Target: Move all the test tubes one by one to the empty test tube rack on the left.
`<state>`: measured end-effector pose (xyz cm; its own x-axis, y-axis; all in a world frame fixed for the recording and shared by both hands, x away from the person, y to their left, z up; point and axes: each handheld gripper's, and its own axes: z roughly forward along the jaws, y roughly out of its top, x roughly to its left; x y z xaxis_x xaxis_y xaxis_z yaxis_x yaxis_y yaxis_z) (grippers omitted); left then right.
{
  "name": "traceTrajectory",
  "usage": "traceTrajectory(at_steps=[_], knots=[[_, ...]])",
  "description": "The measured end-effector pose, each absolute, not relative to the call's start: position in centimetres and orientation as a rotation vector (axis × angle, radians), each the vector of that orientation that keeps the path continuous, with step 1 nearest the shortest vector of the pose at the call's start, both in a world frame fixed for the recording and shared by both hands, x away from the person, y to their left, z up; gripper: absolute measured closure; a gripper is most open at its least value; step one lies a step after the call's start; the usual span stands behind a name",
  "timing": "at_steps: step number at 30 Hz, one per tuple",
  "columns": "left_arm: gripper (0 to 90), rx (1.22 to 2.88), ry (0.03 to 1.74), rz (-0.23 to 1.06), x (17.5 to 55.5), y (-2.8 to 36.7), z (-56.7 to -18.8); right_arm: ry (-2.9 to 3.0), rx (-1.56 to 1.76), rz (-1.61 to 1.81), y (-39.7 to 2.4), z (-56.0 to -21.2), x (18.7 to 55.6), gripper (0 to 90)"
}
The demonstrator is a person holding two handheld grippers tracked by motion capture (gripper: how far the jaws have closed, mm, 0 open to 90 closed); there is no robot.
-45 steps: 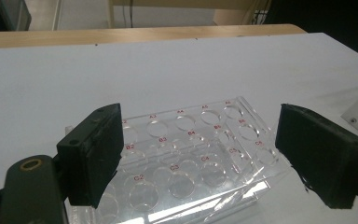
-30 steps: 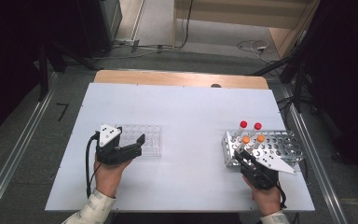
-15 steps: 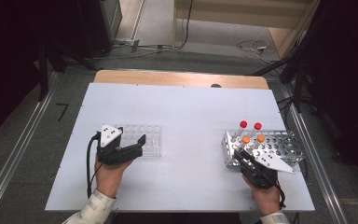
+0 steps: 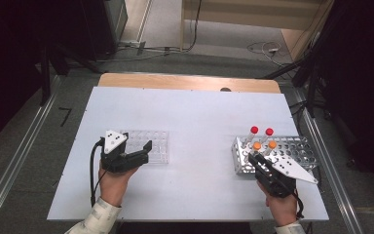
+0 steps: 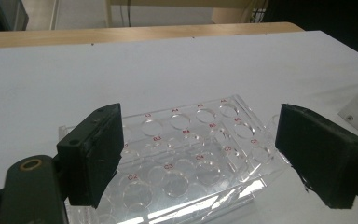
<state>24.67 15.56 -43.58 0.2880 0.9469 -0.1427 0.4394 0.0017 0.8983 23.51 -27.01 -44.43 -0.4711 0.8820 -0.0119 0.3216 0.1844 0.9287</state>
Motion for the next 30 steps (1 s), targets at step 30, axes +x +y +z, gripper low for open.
traceTrajectory(at_steps=[30], knots=[[15.6,1.595,1.286,0.667,24.3,15.4,-43.1,1.964,0.991,1.375,-23.0,-42.9,21.9,73.2]])
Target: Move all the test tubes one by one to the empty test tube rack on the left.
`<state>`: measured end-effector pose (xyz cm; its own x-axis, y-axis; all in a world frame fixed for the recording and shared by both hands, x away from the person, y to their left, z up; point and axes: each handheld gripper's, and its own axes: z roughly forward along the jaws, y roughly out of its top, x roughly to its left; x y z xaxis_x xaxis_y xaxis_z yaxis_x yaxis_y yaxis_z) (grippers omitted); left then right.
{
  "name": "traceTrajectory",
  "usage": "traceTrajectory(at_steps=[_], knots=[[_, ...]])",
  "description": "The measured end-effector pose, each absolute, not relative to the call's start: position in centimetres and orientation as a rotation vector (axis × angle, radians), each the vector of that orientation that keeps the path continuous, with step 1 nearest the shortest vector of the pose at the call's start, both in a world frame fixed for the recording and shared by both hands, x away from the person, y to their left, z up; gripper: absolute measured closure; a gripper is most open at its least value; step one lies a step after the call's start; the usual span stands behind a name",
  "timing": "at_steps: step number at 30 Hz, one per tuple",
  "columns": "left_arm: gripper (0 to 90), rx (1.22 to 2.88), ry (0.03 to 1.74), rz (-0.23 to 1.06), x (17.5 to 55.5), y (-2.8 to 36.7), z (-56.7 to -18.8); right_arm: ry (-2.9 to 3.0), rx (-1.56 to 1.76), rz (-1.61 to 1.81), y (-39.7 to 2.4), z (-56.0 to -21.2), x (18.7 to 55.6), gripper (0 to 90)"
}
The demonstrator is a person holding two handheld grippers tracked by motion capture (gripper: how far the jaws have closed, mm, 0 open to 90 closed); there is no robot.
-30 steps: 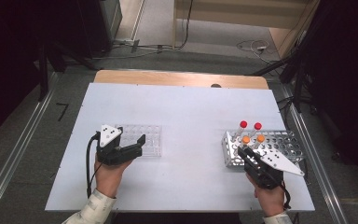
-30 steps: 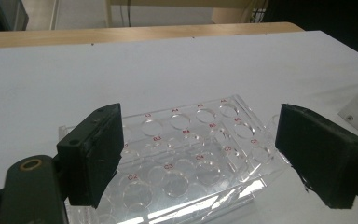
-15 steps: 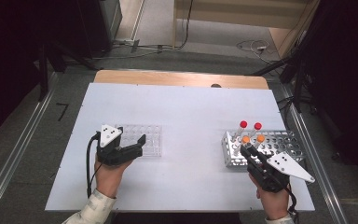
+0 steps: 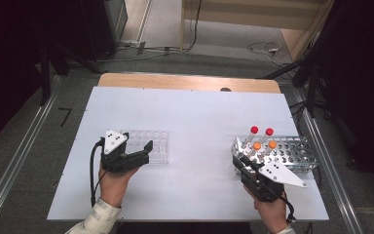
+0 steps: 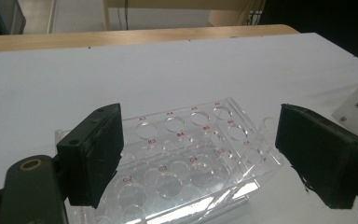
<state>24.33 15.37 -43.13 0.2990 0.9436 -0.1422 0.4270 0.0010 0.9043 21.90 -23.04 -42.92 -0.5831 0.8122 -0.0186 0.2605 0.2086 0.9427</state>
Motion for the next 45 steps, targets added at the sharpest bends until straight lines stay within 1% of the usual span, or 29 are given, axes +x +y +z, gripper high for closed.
traceTrajectory(at_steps=[15,33,45], knots=[[15.6,1.593,1.269,0.673,23.9,15.3,-42.7,2.082,0.908,1.397,-18.0,-43.7,22.9,73.2],[16.5,1.579,1.226,0.679,23.1,14.8,-41.8,2.168,0.829,1.413,-13.9,-44.0,23.7,73.2],[18.7,1.605,1.191,0.652,22.7,13.8,-41.8,2.207,0.797,1.415,-11.7,-44.5,23.7,73.3]])
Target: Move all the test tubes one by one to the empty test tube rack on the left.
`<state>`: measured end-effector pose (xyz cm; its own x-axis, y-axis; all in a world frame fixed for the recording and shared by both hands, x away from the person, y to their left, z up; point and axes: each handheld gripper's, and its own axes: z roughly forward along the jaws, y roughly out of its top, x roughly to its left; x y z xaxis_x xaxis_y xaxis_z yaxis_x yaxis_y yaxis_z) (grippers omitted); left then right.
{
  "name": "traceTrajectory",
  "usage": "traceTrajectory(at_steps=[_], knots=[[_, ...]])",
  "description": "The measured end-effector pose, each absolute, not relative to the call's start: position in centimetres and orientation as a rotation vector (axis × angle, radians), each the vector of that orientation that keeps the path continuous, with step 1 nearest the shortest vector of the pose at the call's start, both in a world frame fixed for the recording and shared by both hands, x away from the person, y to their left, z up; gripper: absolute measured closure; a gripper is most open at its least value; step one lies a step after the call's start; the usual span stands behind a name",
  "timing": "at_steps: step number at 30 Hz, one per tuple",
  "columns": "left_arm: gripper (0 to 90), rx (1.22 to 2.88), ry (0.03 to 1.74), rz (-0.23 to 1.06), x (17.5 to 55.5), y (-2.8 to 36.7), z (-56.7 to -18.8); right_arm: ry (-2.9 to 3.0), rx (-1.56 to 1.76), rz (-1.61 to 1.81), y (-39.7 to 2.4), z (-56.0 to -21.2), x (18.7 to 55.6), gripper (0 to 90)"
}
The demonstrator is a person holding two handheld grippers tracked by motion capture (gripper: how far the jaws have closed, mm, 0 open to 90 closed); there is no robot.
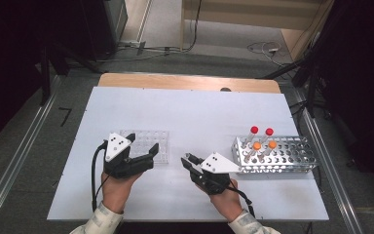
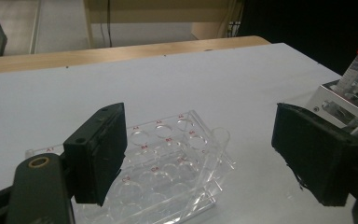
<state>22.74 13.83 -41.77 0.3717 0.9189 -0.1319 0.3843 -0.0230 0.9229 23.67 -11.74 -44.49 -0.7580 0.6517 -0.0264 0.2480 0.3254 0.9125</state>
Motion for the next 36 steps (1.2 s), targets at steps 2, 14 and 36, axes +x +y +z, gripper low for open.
traceTrajectory(at_steps=[2,14,36], knots=[[18.8,1.609,1.185,0.646,22.7,13.7,-41.8,2.21,0.799,1.412,-11.5,-44.6,23.8,73.2],[32.3,1.669,1.069,0.541,22.0,11.9,-41.7,2.243,0.791,1.4,-9.9,-45.3,23.8,73.3],[70.3,1.779,0.966,0.402,21.8,10.5,-42.3,2.242,0.743,1.399,-7.8,-45.6,23.2,73.2]])
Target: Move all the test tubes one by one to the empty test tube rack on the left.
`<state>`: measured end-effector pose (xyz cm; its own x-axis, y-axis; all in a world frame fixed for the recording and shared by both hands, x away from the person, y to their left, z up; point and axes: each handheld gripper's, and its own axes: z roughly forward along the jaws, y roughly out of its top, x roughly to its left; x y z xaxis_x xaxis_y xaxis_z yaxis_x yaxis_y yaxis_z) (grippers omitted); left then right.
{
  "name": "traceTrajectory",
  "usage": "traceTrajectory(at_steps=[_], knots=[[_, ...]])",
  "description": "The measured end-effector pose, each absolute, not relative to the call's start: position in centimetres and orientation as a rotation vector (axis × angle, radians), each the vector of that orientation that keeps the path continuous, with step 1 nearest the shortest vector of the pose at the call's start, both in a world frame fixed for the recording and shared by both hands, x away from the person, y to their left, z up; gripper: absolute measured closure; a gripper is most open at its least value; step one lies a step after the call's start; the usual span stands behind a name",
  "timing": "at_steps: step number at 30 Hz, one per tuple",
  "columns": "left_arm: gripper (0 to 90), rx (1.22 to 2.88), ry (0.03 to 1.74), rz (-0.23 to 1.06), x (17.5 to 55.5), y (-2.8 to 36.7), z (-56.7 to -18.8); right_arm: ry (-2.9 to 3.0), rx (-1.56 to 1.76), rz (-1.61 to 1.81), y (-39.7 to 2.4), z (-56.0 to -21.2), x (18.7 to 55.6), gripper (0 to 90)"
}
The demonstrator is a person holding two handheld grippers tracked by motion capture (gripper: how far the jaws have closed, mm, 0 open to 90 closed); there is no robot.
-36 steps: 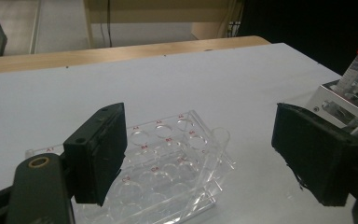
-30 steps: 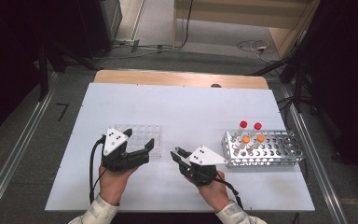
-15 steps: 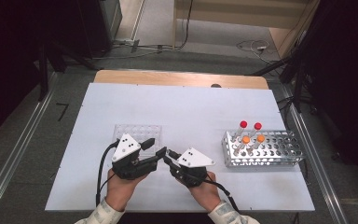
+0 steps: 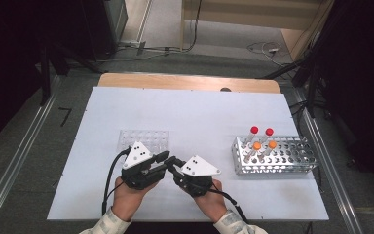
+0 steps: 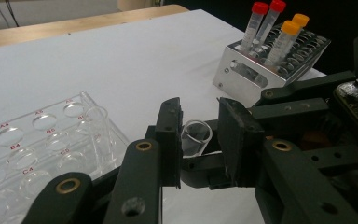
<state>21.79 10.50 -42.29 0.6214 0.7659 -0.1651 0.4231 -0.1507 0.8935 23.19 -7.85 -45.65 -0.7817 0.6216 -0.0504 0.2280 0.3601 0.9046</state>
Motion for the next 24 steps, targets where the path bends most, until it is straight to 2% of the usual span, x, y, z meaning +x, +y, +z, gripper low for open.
traceTrajectory(at_steps=[15,21,24], knots=[[76.7,1.771,0.989,0.406,21.9,10.7,-42.3,2.251,0.735,1.395,-7.8,-45.7,23.1,71.8],[76.8,1.749,0.995,0.411,21.9,11.1,-42.1,2.293,0.75,1.43,-8.3,-45.3,23.3,54.4],[76.8,1.735,1.003,0.408,21.9,11.5,-41.9,2.313,0.748,1.434,-8.8,-45.1,23.1,50.3]])
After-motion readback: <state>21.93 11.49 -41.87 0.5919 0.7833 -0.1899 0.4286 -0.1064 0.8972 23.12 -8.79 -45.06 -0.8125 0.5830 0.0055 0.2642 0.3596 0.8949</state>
